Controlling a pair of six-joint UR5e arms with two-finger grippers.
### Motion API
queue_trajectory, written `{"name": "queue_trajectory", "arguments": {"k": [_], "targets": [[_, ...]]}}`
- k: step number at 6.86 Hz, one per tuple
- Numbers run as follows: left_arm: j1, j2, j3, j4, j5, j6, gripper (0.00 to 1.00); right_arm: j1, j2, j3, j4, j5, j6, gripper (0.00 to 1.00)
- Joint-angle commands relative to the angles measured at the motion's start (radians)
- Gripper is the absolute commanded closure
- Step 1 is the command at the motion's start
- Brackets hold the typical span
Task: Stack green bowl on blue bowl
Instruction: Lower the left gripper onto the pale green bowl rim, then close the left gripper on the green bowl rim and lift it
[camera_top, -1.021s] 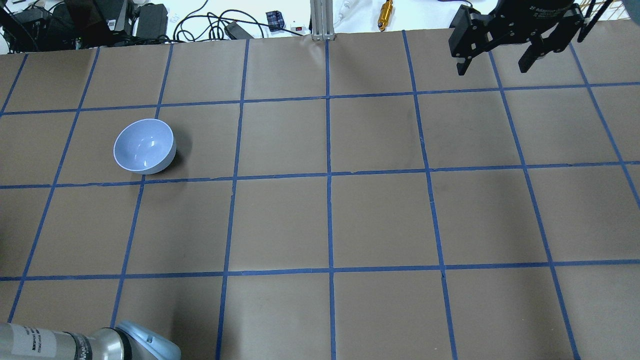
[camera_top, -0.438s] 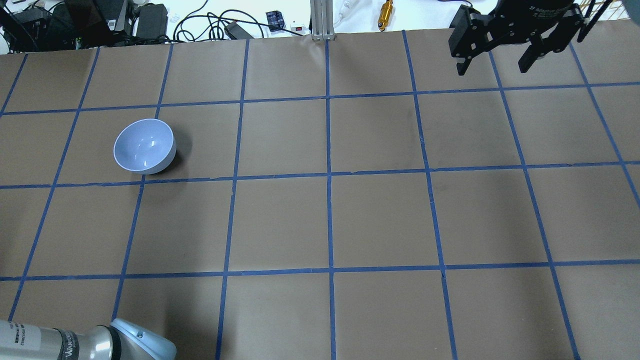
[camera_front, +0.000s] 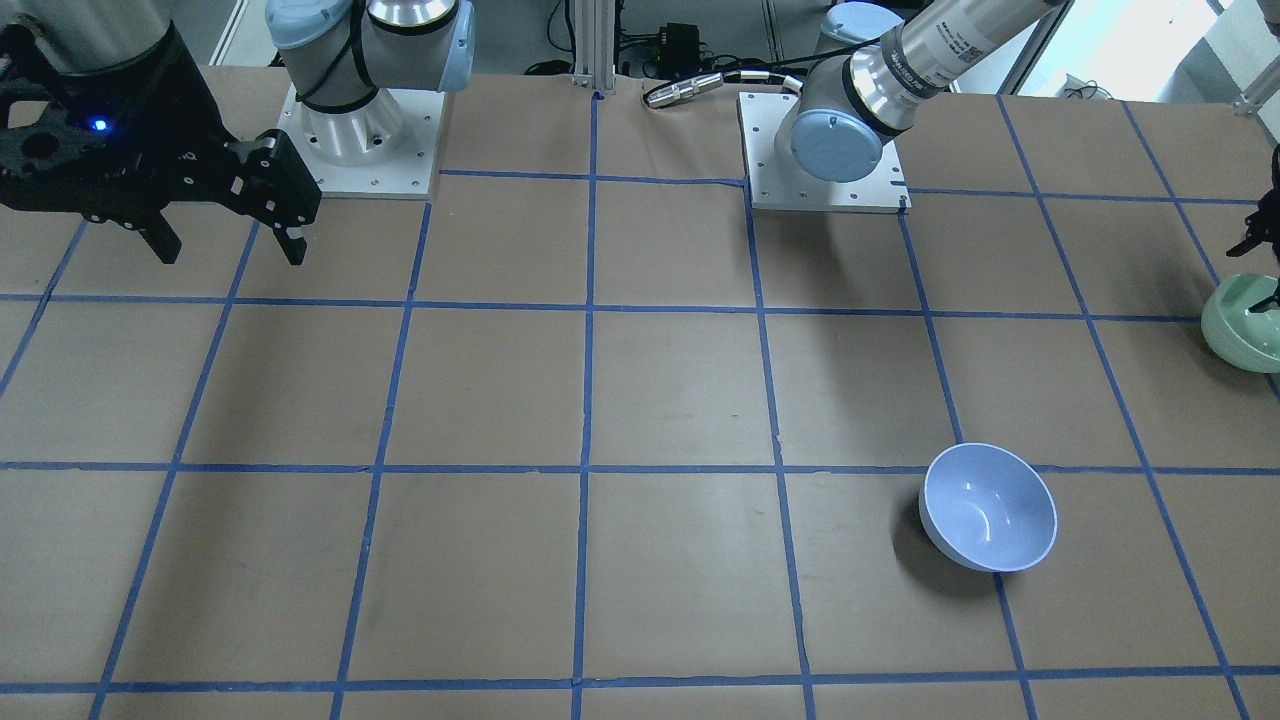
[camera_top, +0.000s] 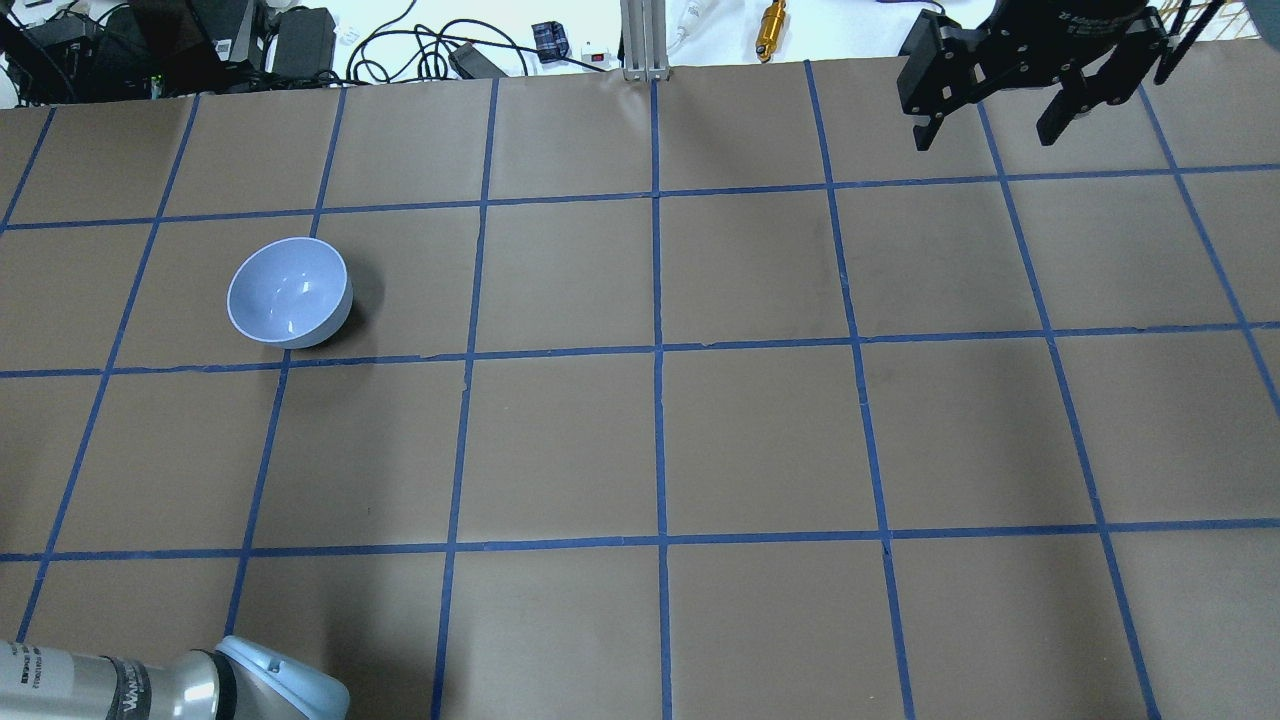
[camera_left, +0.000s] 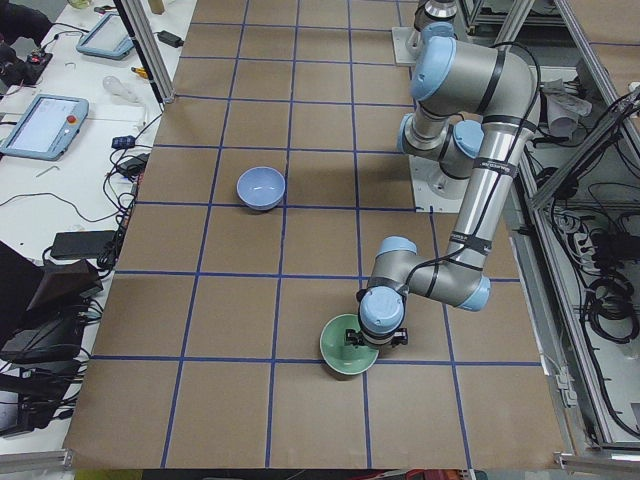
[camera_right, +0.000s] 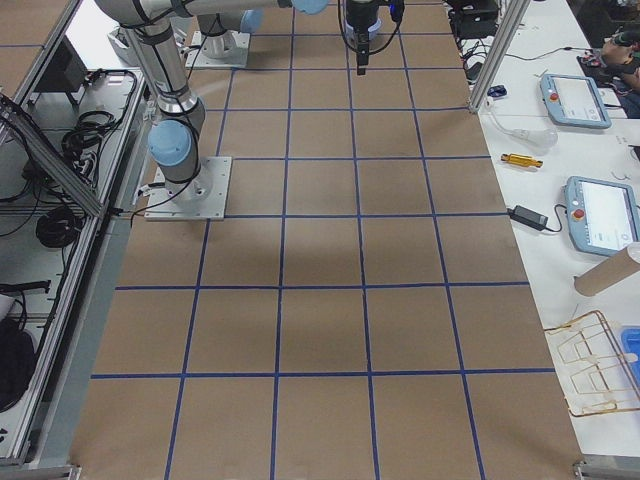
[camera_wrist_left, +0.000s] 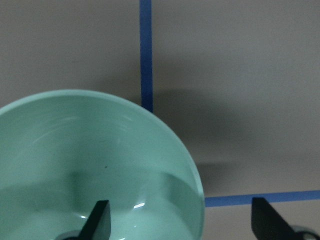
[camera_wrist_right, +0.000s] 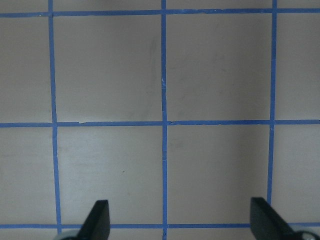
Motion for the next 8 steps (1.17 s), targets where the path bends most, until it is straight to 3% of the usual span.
{"name": "queue_trajectory", "arguments": {"k": [1, 2, 4, 5, 6, 8], "targets": [[0.011, -0.004, -0.029, 0.044, -0.005, 0.044, 0.00, 0.000, -0.001, 0.000, 0.000, 0.000, 0.000, 0.00], [0.011, -0.009, -0.028, 0.044, -0.008, 0.047, 0.15, 0.000, 0.001, 0.000, 0.000, 0.000, 0.000, 0.00], [0.011, -0.015, -0.028, 0.044, -0.010, 0.069, 0.79, 0.000, -0.001, 0.000, 0.000, 0.000, 0.000, 0.00], [0.011, -0.015, -0.022, 0.045, -0.010, 0.070, 0.93, 0.000, -0.001, 0.000, 0.000, 0.000, 0.000, 0.00], [0.011, -0.012, -0.019, 0.048, -0.010, 0.070, 1.00, 0.000, -0.001, 0.000, 0.000, 0.000, 0.000, 0.00], [0.008, 0.005, -0.019, 0.067, -0.013, 0.060, 1.00, 0.000, -0.001, 0.000, 0.000, 0.000, 0.000, 0.00]]}}
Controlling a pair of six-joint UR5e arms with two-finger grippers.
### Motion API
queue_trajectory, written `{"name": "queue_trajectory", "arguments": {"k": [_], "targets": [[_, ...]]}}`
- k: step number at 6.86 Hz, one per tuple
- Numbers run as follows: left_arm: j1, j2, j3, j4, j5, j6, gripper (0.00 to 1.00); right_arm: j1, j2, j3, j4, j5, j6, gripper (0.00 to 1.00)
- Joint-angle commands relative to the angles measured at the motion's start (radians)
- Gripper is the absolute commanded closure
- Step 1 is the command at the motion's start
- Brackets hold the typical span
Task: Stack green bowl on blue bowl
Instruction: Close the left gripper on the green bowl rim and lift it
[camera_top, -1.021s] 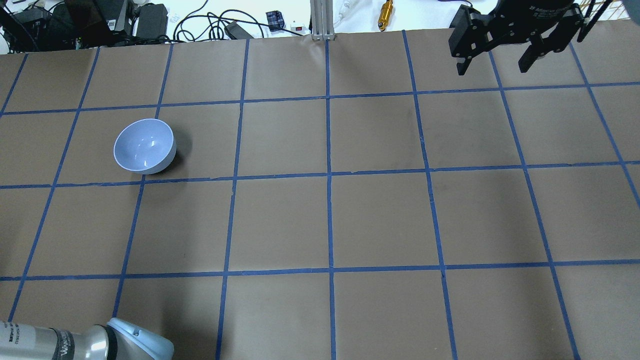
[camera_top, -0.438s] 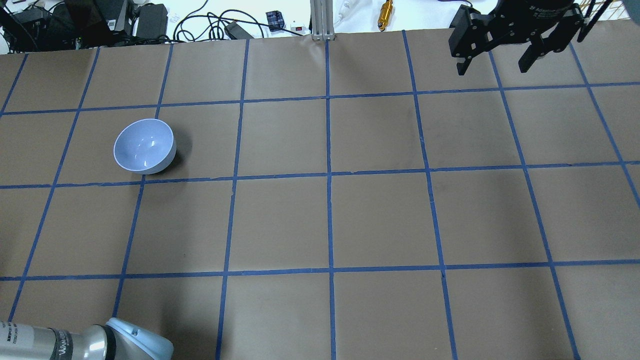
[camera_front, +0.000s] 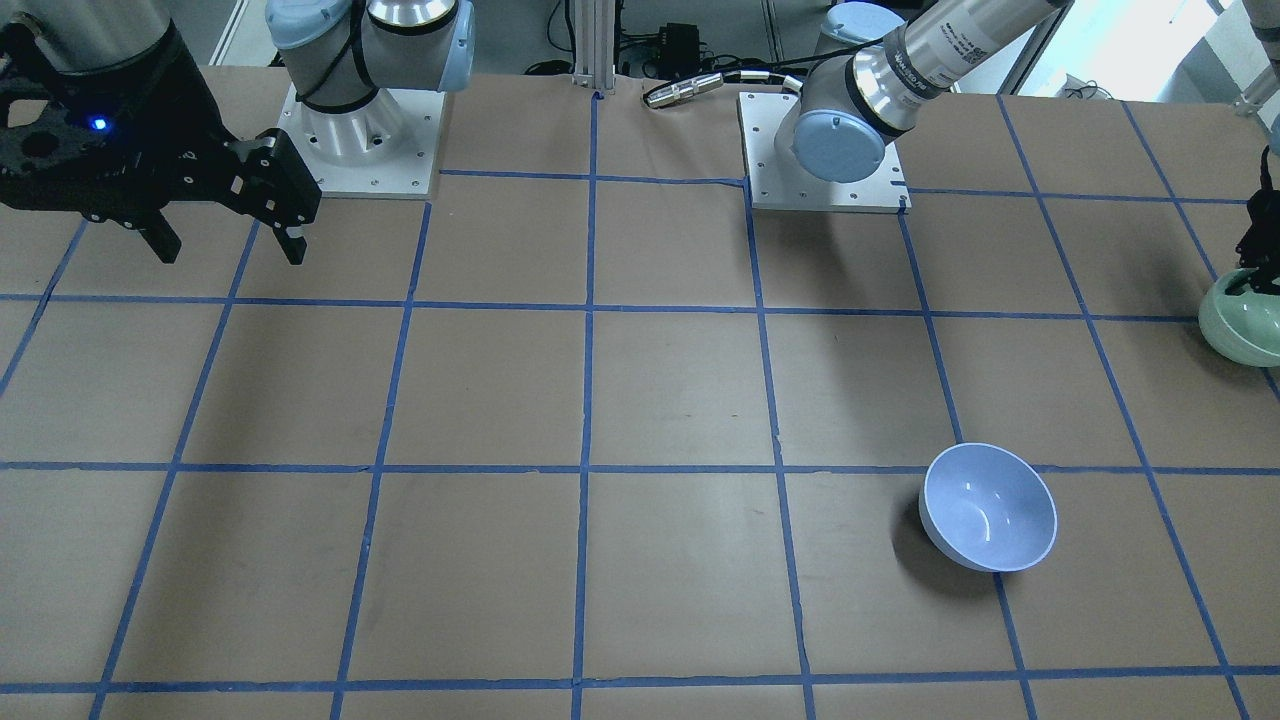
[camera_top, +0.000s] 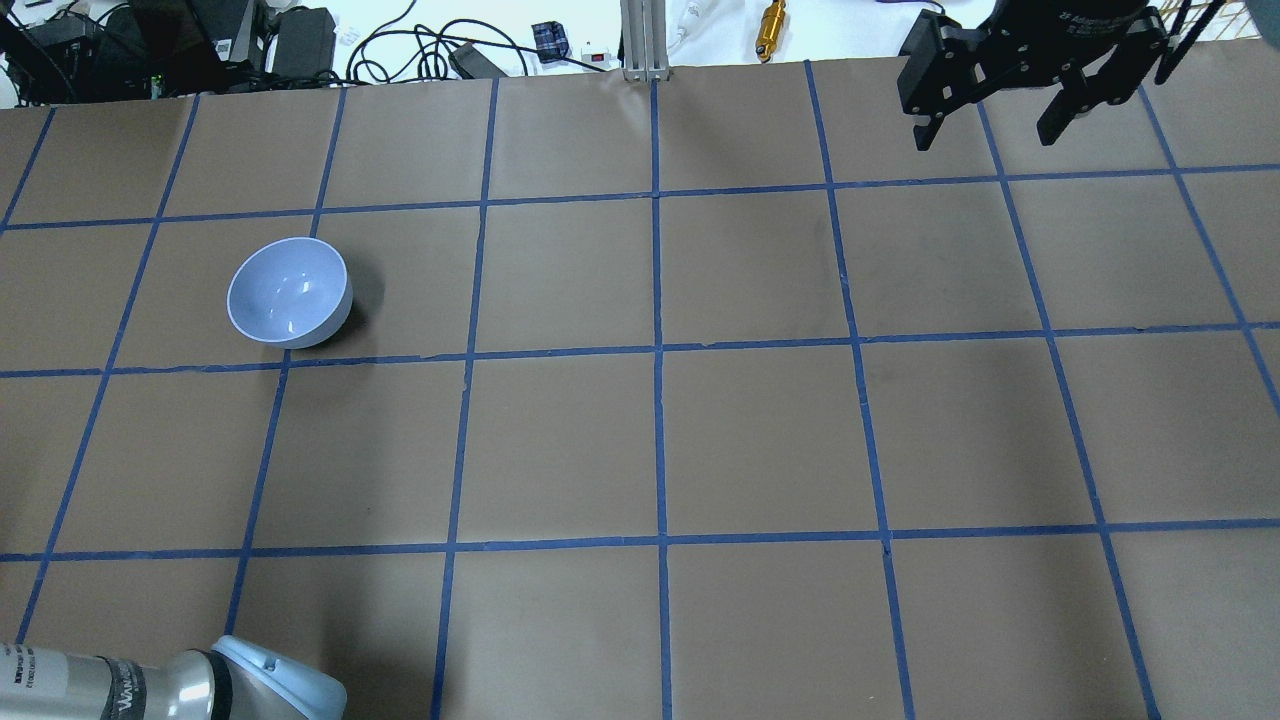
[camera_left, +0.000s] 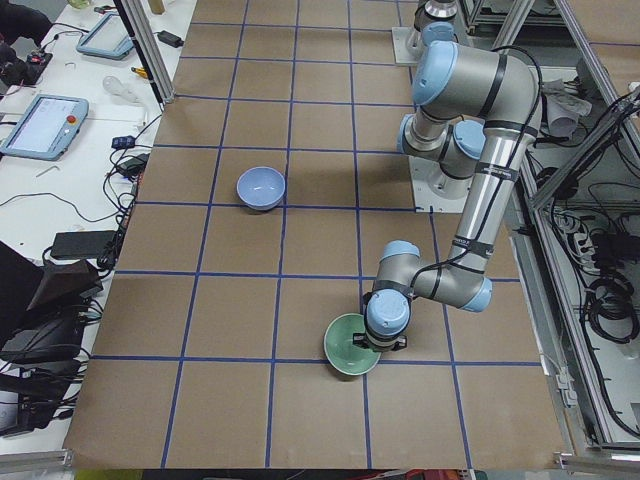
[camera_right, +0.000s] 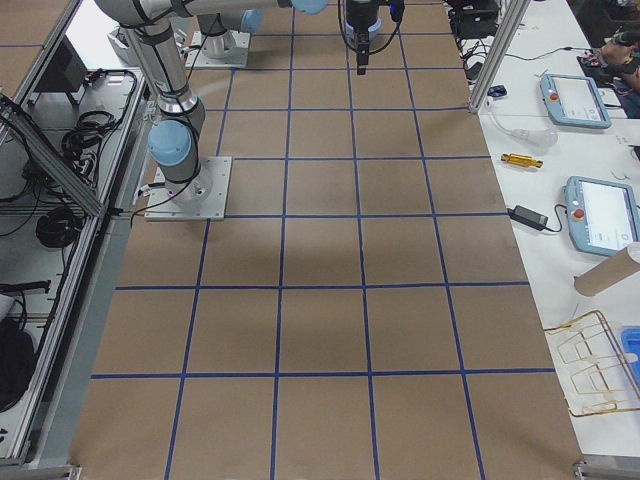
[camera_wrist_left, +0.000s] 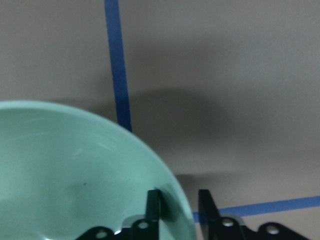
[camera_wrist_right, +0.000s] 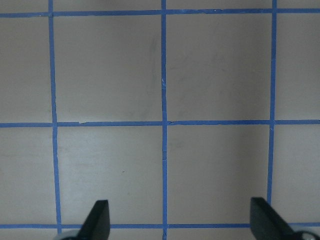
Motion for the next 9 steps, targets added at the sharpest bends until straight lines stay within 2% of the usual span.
{"name": "queue_trajectory", "arguments": {"k": [1, 3, 4, 5, 7, 9], "targets": [[-0.010, 0.029, 0.001, 0.014, -0.036, -0.012, 1.00, 0.000, 0.000, 0.000, 0.000, 0.000, 0.000, 0.00], [-0.050, 0.092, 0.019, 0.014, -0.108, -0.035, 1.00, 0.000, 0.001, 0.000, 0.000, 0.000, 0.000, 0.00], [-0.047, 0.124, 0.021, 0.011, -0.218, -0.087, 1.00, 0.000, 0.001, 0.000, 0.000, 0.001, 0.000, 0.00], [-0.053, 0.151, 0.019, -0.001, -0.257, -0.101, 1.00, 0.000, 0.000, 0.000, 0.000, 0.000, 0.000, 0.00], [-0.135, 0.215, 0.018, -0.038, -0.308, -0.197, 1.00, 0.000, 0.001, 0.000, 0.000, 0.000, 0.000, 0.00], [-0.281, 0.279, 0.019, -0.086, -0.311, -0.286, 1.00, 0.000, 0.000, 0.000, 0.000, 0.001, 0.000, 0.00]]}}
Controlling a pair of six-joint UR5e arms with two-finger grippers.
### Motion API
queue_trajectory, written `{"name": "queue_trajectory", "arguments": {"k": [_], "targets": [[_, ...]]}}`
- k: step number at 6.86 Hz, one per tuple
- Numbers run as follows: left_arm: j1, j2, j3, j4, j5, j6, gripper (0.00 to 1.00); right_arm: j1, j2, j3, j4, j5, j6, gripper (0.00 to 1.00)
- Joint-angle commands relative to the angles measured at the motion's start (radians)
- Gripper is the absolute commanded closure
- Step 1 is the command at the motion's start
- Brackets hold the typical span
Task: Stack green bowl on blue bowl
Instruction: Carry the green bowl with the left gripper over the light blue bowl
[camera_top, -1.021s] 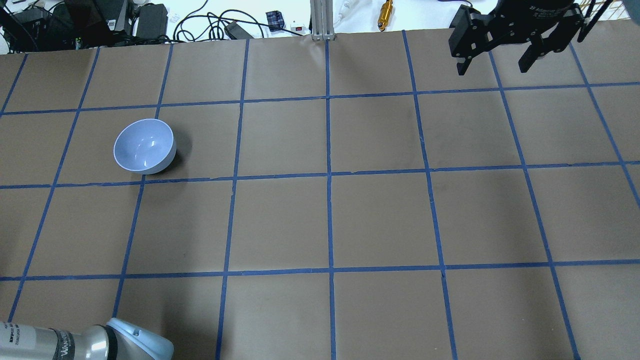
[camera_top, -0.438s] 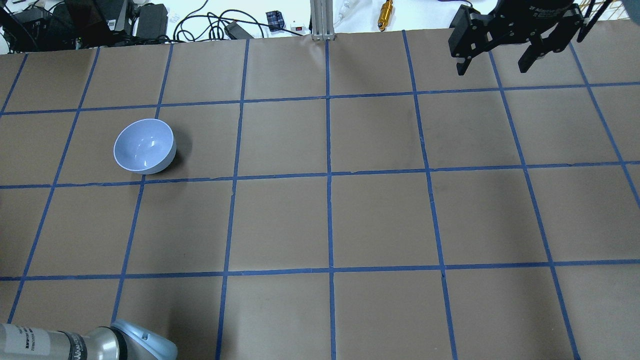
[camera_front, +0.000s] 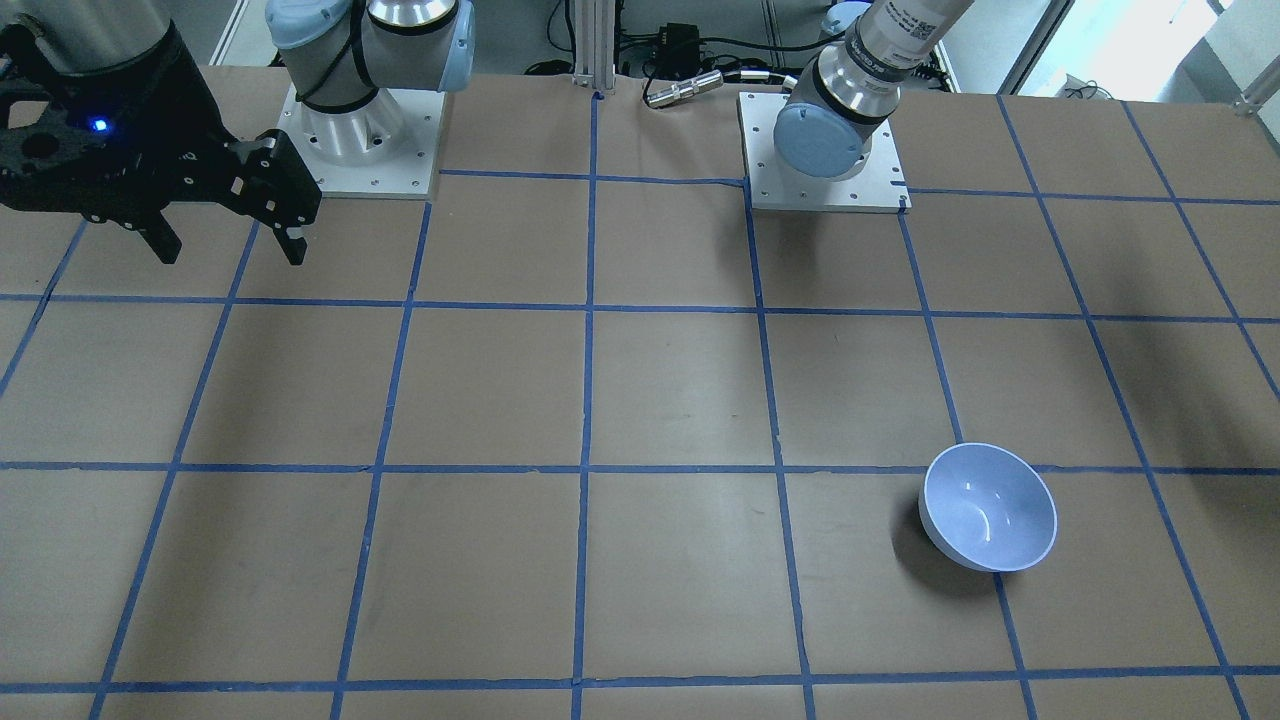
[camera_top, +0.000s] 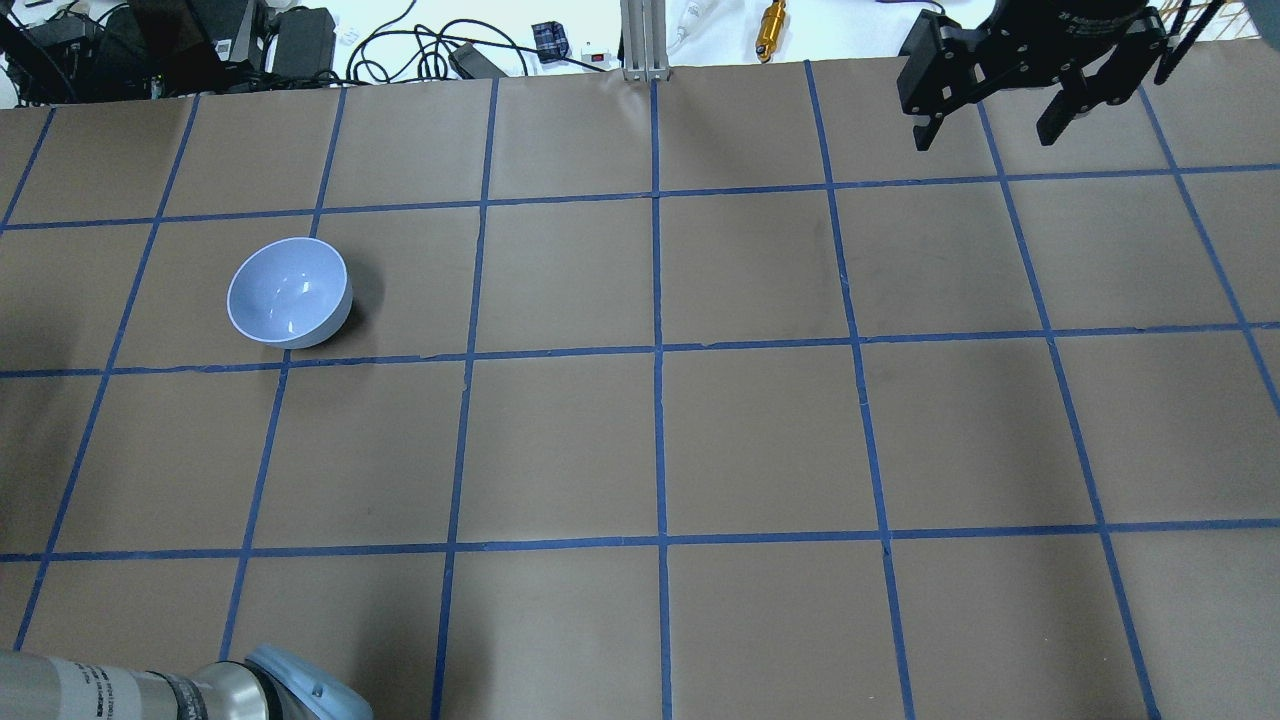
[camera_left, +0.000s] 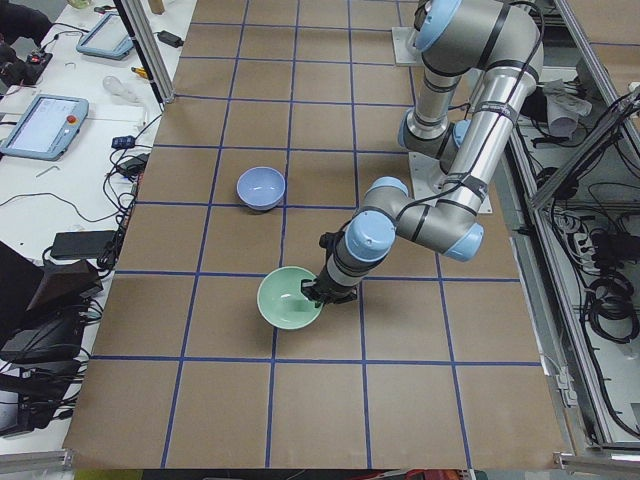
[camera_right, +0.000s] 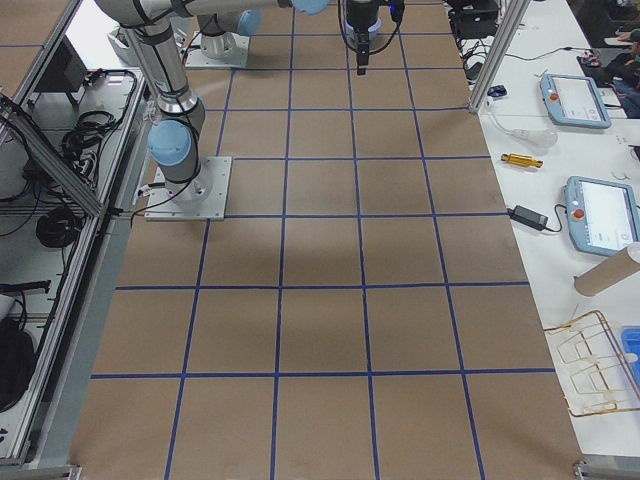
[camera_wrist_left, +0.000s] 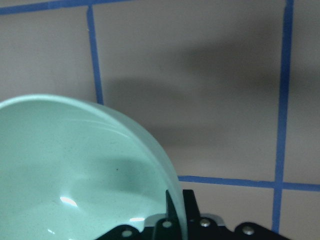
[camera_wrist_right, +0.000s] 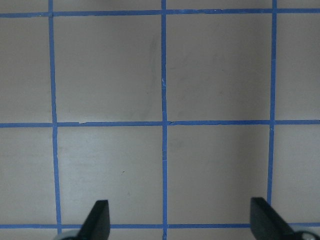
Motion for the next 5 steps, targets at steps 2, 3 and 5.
{"name": "queue_trajectory", "arguments": {"k": [2, 3, 5], "targets": [[-0.259, 0.078, 0.003, -0.061, 0.006, -0.208, 1.00, 0.000, -0.001, 0.000, 0.000, 0.001, 0.000, 0.00], [-0.348, 0.075, -0.002, -0.059, 0.012, -0.280, 1.00, 0.000, -0.001, 0.000, 0.000, 0.000, 0.000, 0.00], [-0.506, 0.055, -0.005, -0.048, 0.075, -0.459, 1.00, 0.000, -0.001, 0.000, 0.000, 0.000, 0.000, 0.00]]}}
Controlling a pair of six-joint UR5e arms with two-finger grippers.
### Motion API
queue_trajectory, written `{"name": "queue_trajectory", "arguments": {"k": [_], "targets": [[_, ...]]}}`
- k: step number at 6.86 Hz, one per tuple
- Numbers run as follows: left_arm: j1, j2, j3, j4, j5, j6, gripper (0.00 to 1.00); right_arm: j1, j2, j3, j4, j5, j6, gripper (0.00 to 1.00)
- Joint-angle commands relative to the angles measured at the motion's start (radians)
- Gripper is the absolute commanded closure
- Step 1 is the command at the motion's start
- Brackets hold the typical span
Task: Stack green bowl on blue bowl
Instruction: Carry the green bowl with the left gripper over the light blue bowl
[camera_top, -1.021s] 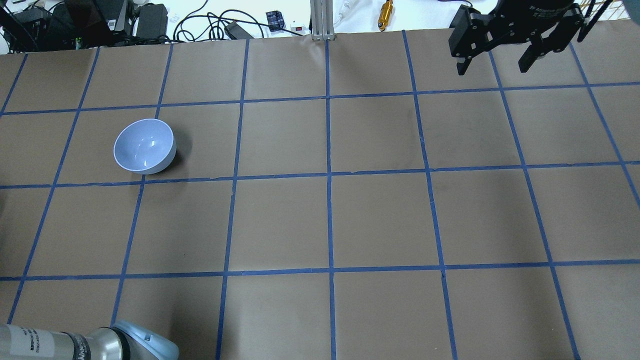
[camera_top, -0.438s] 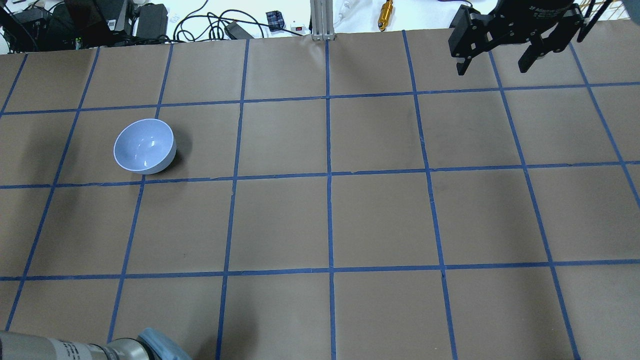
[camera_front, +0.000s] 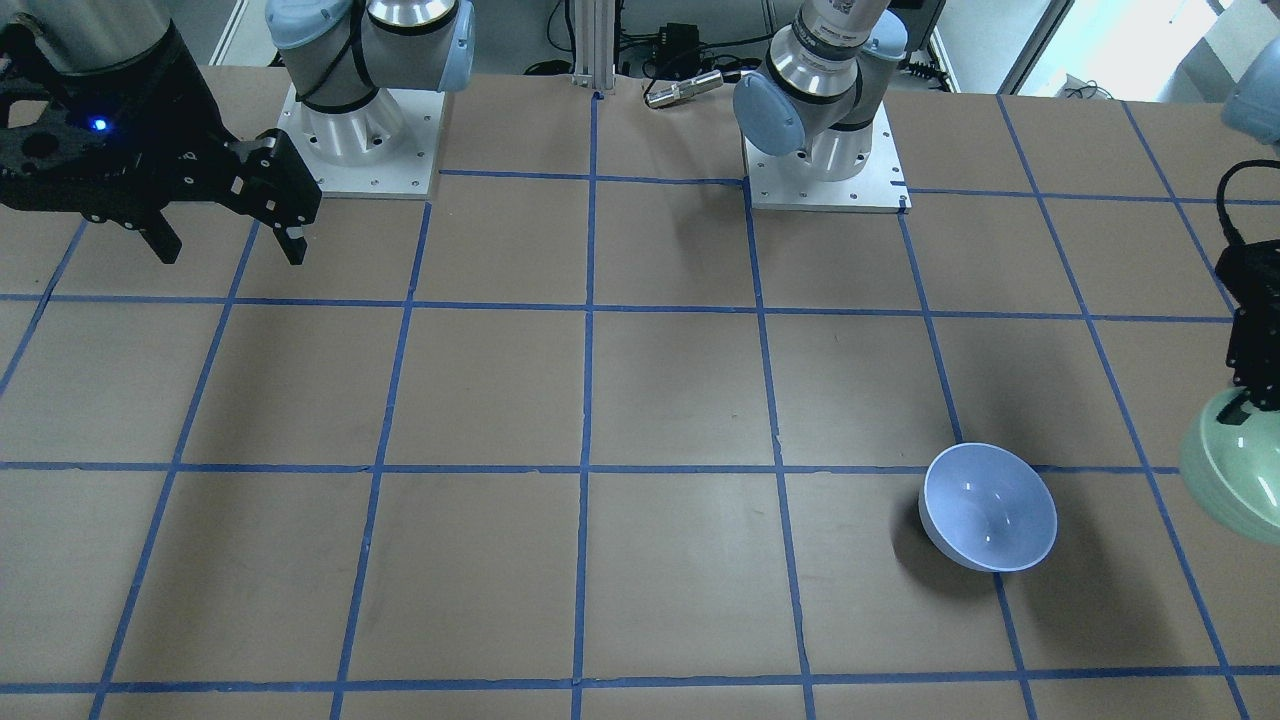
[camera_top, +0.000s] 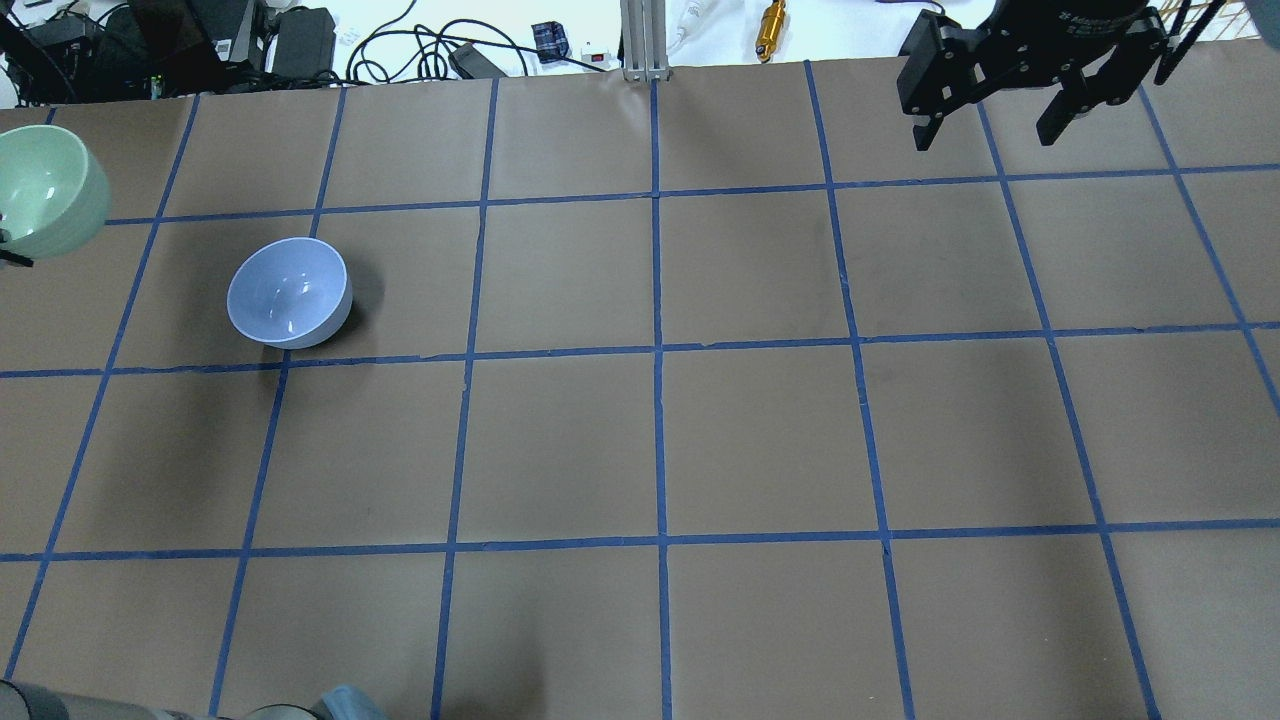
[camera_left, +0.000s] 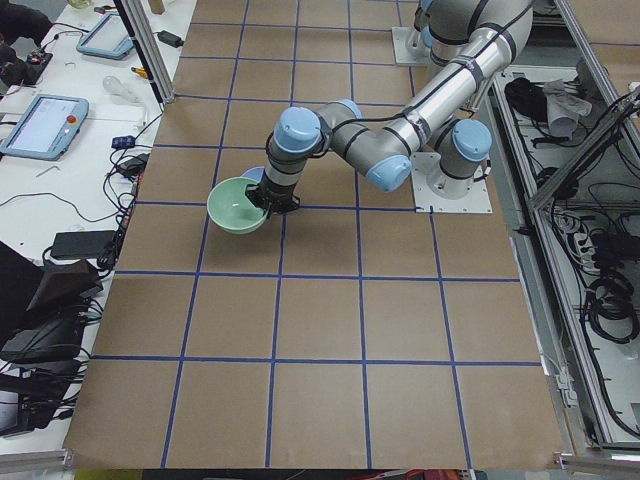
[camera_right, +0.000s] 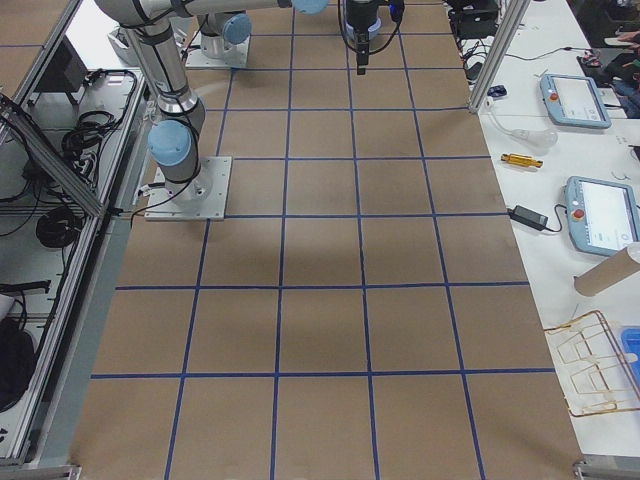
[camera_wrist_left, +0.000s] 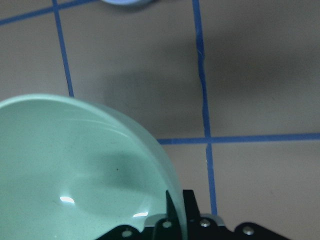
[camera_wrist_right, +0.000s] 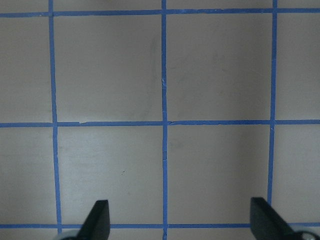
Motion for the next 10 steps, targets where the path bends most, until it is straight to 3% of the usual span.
{"name": "queue_trajectory", "arguments": {"k": [1, 4, 7, 10], "targets": [[-0.177, -0.018, -0.004, 0.002, 0.085, -0.191, 1.00, 0.000, 0.000, 0.000, 0.000, -0.001, 0.000, 0.00], [-0.289, -0.013, -0.069, 0.004, 0.125, -0.274, 1.00, 0.000, 0.001, 0.000, 0.000, -0.001, 0.000, 0.00], [-0.290, 0.012, -0.252, 0.221, 0.130, -0.257, 1.00, 0.000, 0.000, 0.000, 0.000, -0.001, 0.000, 0.00], [-0.277, 0.005, -0.338, 0.306, 0.144, -0.239, 1.00, 0.000, 0.001, 0.000, 0.000, -0.001, 0.000, 0.00]]}}
